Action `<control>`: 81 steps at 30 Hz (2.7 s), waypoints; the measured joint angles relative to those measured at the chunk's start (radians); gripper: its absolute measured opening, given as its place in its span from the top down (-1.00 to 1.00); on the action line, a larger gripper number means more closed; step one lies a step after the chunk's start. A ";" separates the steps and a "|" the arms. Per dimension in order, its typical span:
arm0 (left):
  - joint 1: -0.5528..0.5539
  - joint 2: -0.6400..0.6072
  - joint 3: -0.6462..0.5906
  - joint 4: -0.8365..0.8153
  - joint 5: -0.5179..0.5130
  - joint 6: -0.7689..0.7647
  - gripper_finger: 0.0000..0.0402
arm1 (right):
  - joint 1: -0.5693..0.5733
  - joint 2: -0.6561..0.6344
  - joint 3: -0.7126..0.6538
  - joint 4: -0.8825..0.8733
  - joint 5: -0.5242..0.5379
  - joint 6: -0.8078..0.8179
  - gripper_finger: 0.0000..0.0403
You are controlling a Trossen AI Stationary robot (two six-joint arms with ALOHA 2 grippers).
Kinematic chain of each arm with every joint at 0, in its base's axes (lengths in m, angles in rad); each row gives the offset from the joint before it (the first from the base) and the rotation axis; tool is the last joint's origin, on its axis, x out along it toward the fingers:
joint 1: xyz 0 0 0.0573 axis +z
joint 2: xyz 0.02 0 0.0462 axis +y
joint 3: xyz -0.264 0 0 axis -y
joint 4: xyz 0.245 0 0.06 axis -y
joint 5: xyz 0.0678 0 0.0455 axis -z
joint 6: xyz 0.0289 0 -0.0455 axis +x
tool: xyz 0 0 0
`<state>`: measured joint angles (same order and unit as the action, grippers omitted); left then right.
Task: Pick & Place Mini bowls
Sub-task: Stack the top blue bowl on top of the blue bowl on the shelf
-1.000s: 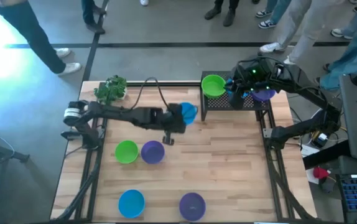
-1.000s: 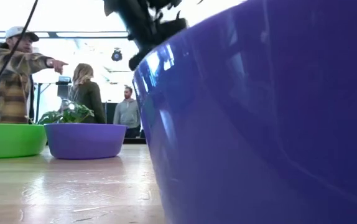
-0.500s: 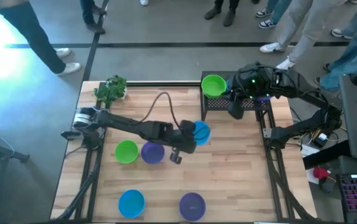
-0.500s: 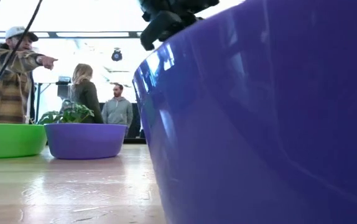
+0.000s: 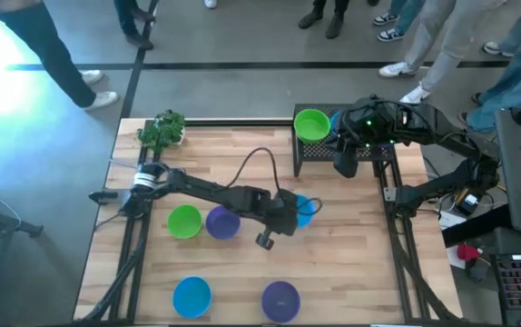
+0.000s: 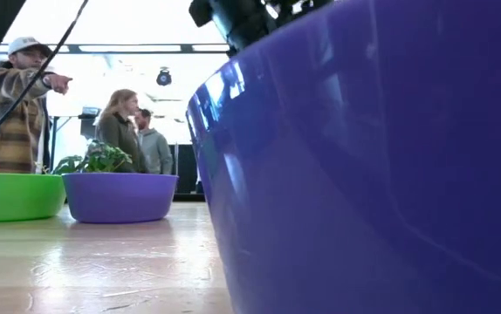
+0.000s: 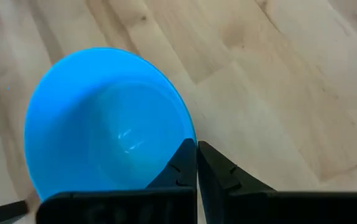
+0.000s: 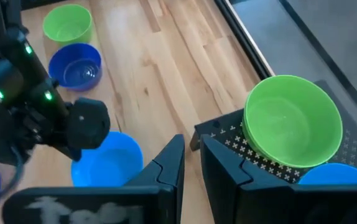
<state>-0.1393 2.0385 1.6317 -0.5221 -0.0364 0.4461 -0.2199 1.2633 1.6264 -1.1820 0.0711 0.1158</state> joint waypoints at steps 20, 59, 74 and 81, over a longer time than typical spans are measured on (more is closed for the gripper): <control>-0.009 0.089 0.053 0.025 0.106 -0.003 1.00 | 0.000 0.000 0.000 -0.002 0.000 0.023 0.75; -0.006 0.055 0.058 0.068 -0.012 -0.020 0.68 | 0.007 0.000 -0.007 -0.045 0.000 0.038 0.75; 0.020 -0.178 0.049 -0.062 -0.089 -0.016 0.68 | 0.249 0.000 -0.122 -0.064 0.006 0.025 0.75; 0.020 -0.270 0.049 -0.146 -0.129 0.000 0.68 | 0.392 0.000 -0.291 0.020 0.010 0.102 0.75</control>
<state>-0.1188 1.7682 1.6804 -0.6684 -0.1653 0.4464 0.1717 1.2633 1.3357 -1.1621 0.0811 0.2179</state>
